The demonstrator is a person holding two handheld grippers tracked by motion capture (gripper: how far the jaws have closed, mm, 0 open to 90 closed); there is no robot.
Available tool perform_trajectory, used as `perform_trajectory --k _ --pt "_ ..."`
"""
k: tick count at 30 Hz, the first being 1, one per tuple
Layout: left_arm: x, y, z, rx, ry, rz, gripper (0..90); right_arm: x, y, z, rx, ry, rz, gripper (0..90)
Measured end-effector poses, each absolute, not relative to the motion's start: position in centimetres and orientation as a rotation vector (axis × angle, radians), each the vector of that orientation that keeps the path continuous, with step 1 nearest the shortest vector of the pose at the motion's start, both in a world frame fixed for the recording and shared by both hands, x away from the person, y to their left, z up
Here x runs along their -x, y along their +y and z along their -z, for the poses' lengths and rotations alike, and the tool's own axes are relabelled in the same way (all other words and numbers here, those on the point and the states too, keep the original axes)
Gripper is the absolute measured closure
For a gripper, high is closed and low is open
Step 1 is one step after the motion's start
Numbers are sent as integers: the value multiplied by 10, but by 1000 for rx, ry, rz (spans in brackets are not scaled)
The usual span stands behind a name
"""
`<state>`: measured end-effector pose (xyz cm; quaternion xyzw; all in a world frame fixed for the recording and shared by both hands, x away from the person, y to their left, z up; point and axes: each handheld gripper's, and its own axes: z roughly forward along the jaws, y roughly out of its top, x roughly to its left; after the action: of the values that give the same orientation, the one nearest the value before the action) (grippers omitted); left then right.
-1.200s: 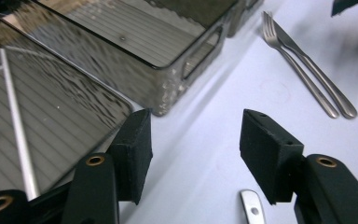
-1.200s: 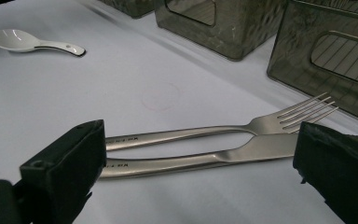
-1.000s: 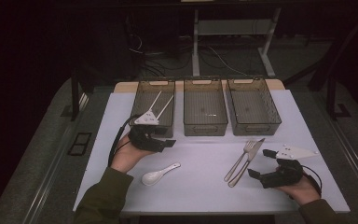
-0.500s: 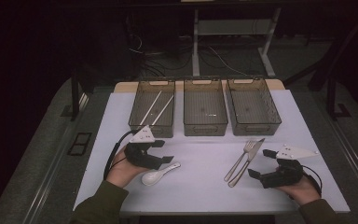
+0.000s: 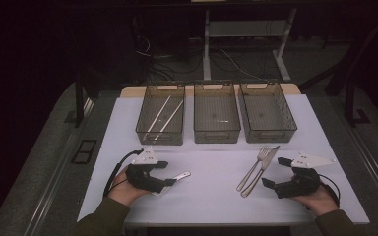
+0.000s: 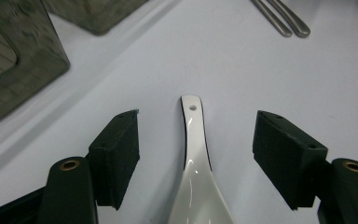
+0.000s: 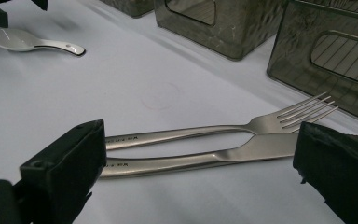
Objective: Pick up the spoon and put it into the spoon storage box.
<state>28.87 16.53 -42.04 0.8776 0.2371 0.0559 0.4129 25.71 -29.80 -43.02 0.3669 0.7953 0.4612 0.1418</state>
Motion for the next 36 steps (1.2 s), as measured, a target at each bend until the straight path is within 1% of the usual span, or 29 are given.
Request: perform_trajectory --k 11,28,36 --pt "-291 164 432 -2269 614 -109 331 -257 -298 430 -1051 2295 -1331 25" --pt "-294 167 437 -2320 626 -89 472 -257 -297 430 -1047 2297 -1330 25" --pt "-294 166 438 -2340 606 -71 511 -257 -297 430 -1050 2296 -1329 25"
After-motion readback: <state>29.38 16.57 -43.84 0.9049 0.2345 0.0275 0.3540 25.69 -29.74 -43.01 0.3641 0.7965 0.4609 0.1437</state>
